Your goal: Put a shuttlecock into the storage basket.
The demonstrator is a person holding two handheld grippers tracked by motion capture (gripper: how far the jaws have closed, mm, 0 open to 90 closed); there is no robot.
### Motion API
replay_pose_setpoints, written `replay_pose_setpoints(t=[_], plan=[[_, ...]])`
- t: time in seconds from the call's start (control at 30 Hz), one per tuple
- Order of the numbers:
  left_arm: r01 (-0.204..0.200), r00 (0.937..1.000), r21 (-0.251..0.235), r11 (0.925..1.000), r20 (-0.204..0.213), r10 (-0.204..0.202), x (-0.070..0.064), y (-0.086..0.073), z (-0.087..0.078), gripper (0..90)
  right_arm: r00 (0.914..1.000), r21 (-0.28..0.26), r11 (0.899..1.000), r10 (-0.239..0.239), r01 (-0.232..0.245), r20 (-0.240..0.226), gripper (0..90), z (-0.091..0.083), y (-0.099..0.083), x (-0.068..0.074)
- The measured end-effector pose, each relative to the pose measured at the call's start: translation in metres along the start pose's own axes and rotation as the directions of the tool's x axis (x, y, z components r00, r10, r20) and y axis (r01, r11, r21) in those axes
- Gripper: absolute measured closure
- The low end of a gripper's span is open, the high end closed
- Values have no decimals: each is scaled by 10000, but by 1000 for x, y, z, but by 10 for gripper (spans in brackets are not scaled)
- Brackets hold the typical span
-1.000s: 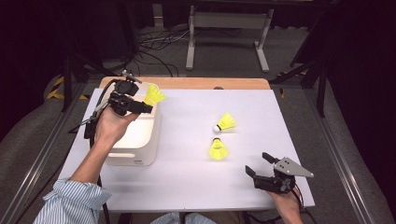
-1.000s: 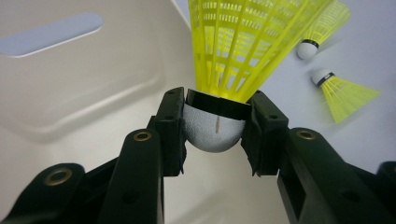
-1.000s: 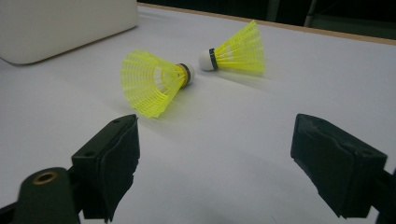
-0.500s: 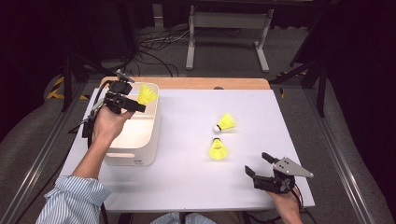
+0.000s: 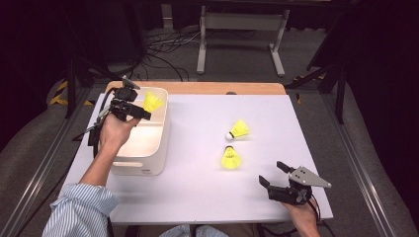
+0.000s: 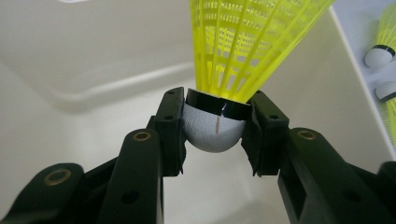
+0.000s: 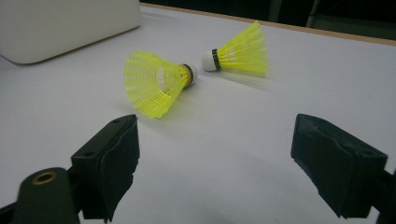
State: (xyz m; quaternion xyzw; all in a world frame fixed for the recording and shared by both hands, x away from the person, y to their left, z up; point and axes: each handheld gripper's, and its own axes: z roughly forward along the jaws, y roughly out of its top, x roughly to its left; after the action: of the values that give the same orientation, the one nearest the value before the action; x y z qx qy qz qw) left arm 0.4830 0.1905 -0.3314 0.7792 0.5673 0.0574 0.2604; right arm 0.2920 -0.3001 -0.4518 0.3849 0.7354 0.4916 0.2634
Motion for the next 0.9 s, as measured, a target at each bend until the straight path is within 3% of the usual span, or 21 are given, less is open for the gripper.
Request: replay_pose_setpoints(t=[0.43, 0.9], plan=[[144, 9995, 600, 9981, -284, -127, 1, 4, 17, 626, 10000, -15, 10000, 44, -44, -20, 157, 0, 0, 0], [312, 9987, 941, 9951, -440, -272, 3, 3, 26, 624, 10000, 3, 10000, -9, 9, 7, 156, 0, 0, 0]])
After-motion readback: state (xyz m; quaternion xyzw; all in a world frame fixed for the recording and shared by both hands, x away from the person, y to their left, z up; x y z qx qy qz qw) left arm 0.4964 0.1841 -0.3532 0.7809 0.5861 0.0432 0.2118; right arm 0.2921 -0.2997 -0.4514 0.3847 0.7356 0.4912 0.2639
